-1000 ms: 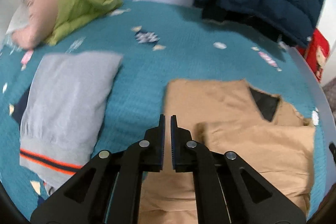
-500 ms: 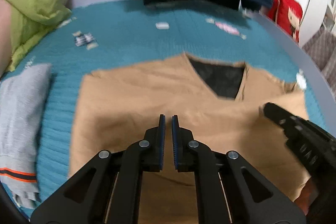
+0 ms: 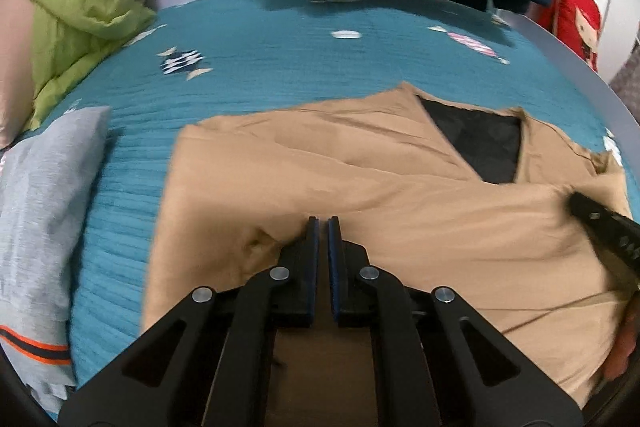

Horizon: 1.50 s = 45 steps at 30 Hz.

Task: Fold large clothes

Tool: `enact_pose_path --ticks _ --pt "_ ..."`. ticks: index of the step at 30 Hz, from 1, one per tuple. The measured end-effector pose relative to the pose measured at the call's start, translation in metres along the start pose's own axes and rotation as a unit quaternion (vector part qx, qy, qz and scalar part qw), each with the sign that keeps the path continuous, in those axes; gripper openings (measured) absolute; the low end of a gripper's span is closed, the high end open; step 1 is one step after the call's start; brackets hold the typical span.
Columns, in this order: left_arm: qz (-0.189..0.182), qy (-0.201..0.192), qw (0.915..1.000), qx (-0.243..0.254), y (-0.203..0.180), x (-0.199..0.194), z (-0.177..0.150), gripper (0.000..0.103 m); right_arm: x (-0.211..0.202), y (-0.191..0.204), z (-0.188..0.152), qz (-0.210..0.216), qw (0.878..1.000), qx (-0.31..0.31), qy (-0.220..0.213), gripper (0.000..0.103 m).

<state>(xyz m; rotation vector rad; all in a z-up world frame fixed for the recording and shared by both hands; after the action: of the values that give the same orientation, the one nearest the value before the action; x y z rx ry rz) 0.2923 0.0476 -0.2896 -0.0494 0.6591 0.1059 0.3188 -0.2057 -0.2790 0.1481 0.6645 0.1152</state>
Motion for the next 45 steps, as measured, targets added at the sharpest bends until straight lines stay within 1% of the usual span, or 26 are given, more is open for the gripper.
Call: enact_pose_path --ticks 2,4,5,7,8,10,12,13,15,17,19,22,23,24,25,26,29,31,32,33,37,38,40,42,43,45 --pt "0.026 -0.002 0.9997 0.003 0.015 -0.001 0.004 0.006 -0.004 -0.019 0.004 -0.037 0.999 -0.004 -0.003 0.004" --pt "0.052 0.001 0.9986 0.003 0.031 -0.001 0.006 0.006 -0.008 -0.037 0.004 -0.058 0.998 0.008 -0.001 0.004" --pt "0.077 0.008 0.997 -0.003 0.047 0.0 0.006 0.006 -0.012 -0.052 0.004 -0.073 0.997 0.022 0.002 0.004" --pt "0.081 0.018 0.9964 -0.017 0.066 -0.003 0.007 0.006 -0.021 -0.07 0.002 -0.089 0.995 0.033 0.001 0.004" --pt "0.085 0.019 0.996 -0.022 0.075 -0.006 0.008 0.006 -0.029 -0.081 0.001 -0.108 0.993 0.038 -0.002 0.004" --pt "0.105 0.021 0.994 -0.026 0.092 -0.015 0.01 0.007 -0.04 -0.093 -0.002 -0.13 0.99 0.048 -0.001 0.005" --pt "0.109 0.023 0.9933 -0.03 0.103 -0.024 0.014 0.007 -0.054 -0.107 -0.004 -0.154 0.986 0.06 -0.001 0.005" --pt "0.106 0.024 0.9935 -0.034 0.106 -0.03 0.015 0.007 -0.062 -0.111 -0.005 -0.163 0.984 0.066 -0.002 0.008" --pt "0.097 0.019 0.9945 -0.032 0.104 -0.043 0.02 0.007 -0.077 -0.117 -0.004 -0.171 0.982 0.076 -0.008 0.009" --pt "0.088 0.011 0.9958 -0.021 0.094 -0.056 0.025 0.007 -0.096 -0.111 0.001 -0.169 0.982 0.084 -0.029 0.009" --pt "0.055 0.004 0.9983 -0.016 0.068 -0.066 0.032 0.007 -0.109 -0.095 0.006 -0.148 0.984 0.084 -0.045 0.009" --pt "-0.006 0.005 0.9998 -0.017 0.028 -0.078 0.032 0.007 -0.12 -0.047 0.014 -0.09 0.992 0.067 -0.063 0.009" --pt "-0.034 0.007 0.9992 -0.018 0.01 -0.081 0.029 0.007 -0.12 -0.035 0.014 -0.074 0.993 0.065 -0.062 0.009" --pt "-0.056 0.011 0.9983 -0.015 -0.004 -0.083 0.025 0.007 -0.118 -0.014 0.01 -0.041 0.995 0.065 -0.056 0.009" --pt "-0.076 0.017 0.9969 -0.009 -0.021 -0.083 0.019 0.007 -0.115 -0.003 0.007 -0.021 0.997 0.064 -0.049 0.009" --pt "-0.082 0.022 0.9964 -0.004 -0.03 -0.082 0.014 0.007 -0.11 0.013 0.0 -0.002 0.998 0.053 -0.039 0.009" --pt "-0.093 0.049 0.9945 0.002 -0.049 -0.073 -0.009 0.007 -0.094 0.038 -0.02 -0.003 1.0 0.012 -0.018 0.009" --pt "-0.085 0.07 0.9939 0.003 -0.049 -0.064 -0.029 0.007 -0.084 0.045 -0.037 0.015 1.0 0.013 0.004 0.009" --pt "-0.083 0.074 0.9938 0.003 -0.048 -0.062 -0.036 0.006 -0.077 0.045 -0.046 0.02 1.0 0.013 0.017 0.009" --pt "-0.082 0.077 0.9937 0.001 -0.044 -0.061 -0.042 0.006 -0.073 0.041 -0.054 0.018 0.999 0.009 0.025 0.006" --pt "-0.102 0.081 0.991 -0.031 -0.025 -0.065 -0.049 0.006 -0.082 0.028 -0.066 0.027 0.999 -0.004 0.019 0.004" --pt "-0.102 0.082 0.9908 -0.034 -0.023 -0.067 -0.05 0.003 -0.085 0.02 -0.065 0.016 1.0 -0.011 0.016 0.004" --pt "-0.102 0.084 0.9904 -0.041 -0.019 -0.068 -0.051 0.002 -0.093 0.003 -0.062 0.001 1.0 -0.005 0.014 0.002" --pt "-0.098 0.086 0.9902 -0.049 -0.015 -0.07 -0.051 0.002 -0.099 -0.023 -0.061 -0.054 0.998 -0.009 0.012 0.002" --pt "-0.1 0.088 0.9897 -0.053 -0.014 -0.069 -0.052 0.002 -0.101 -0.034 -0.063 -0.066 0.998 -0.007 0.012 0.002" --pt "-0.103 0.089 0.989 -0.057 -0.016 -0.067 -0.051 0.002 -0.104 -0.062 -0.063 -0.075 0.997 0.031 0.015 0.0"
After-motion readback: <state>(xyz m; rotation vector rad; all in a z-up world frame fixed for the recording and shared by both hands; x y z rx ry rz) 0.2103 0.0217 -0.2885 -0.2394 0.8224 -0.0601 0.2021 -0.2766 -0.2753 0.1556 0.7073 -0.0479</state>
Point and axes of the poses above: each gripper's, at about its wrist camera, not at the fingertips, and x roughly the way its jaws point, y to its left, z to its top, the point moved 5 cm from there along x, roughly the way its jaws point, and after that the axes turned 13 degrees about -y, right-handed, at the moved point
